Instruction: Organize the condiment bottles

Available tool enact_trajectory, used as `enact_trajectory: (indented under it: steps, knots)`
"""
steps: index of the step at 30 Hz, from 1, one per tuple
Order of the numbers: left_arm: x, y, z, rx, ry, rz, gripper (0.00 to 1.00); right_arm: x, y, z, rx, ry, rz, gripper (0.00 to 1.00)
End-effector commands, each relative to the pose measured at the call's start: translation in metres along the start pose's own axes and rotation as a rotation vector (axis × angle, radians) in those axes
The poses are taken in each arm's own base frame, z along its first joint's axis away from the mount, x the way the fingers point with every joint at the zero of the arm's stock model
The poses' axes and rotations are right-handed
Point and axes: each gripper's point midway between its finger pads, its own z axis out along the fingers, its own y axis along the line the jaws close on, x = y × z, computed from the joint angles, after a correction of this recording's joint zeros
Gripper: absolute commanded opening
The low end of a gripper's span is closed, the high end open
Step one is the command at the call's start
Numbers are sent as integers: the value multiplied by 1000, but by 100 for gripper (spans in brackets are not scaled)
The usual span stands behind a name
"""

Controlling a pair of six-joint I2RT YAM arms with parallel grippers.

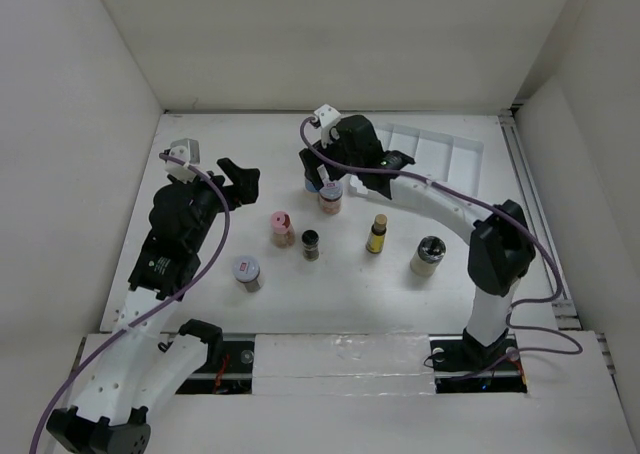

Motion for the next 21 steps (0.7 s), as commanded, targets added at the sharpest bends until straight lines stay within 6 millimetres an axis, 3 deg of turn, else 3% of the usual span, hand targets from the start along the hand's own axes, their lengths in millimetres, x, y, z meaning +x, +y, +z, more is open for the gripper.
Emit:
enact_trajectory:
  steps: [1,10,14,15,18,21]
  knots:
    - [-8,-6,-1,29,-34,-3,87,-20,3,8,-9,-39,-20,100]
    - [-6,-8,1,40,-27,-3,87,1,4,51,-64,-3,-1,100]
    - [-6,-10,1,48,-23,-3,87,2,-5,63,-10,-15,17,91]
    - [-6,-10,1,48,-23,-3,87,-1,-7,67,1,-28,16,85]
    - [-6,-10,1,48,-23,-3,87,-13,-17,68,57,-77,28,80]
    - [-5,-11,1,56,-19,-3,87,-13,-23,71,88,-86,29,68]
